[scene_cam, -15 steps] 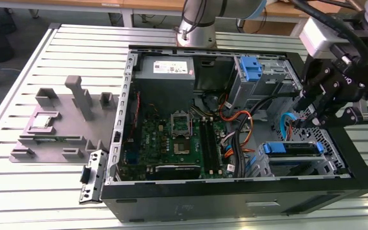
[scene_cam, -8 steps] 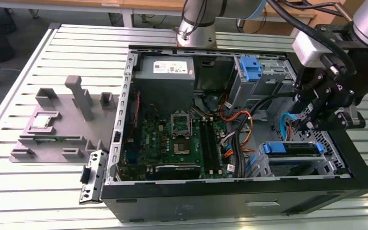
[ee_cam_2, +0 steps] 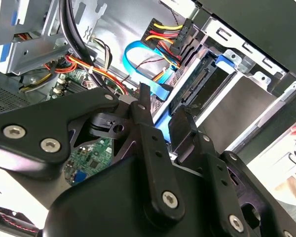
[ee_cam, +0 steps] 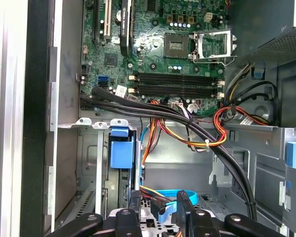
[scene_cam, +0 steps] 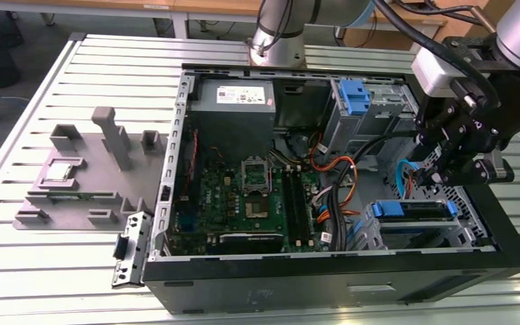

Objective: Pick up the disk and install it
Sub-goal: 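Insert the first disk wire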

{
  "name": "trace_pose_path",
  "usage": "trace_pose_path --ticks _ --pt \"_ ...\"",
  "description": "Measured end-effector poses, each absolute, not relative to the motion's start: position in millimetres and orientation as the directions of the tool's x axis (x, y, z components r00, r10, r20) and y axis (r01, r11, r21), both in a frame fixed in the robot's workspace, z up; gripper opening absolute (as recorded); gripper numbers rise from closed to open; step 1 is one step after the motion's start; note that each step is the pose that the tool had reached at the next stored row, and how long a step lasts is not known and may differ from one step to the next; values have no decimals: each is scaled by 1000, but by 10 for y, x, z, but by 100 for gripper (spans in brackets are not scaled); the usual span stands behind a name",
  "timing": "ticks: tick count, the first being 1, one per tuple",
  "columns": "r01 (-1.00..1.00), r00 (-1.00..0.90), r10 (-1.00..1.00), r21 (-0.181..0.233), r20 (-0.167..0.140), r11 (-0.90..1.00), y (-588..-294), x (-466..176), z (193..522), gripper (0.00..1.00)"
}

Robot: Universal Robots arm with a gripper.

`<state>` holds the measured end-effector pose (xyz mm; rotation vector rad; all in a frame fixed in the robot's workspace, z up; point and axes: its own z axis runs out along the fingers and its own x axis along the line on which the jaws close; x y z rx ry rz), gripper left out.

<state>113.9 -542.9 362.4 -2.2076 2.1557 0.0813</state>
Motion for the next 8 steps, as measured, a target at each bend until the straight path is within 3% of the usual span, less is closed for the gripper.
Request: trace_pose_path --ticks 8 --pt "-1000 24 -997 -3 -76 -24 -5422 1161 3604 42"
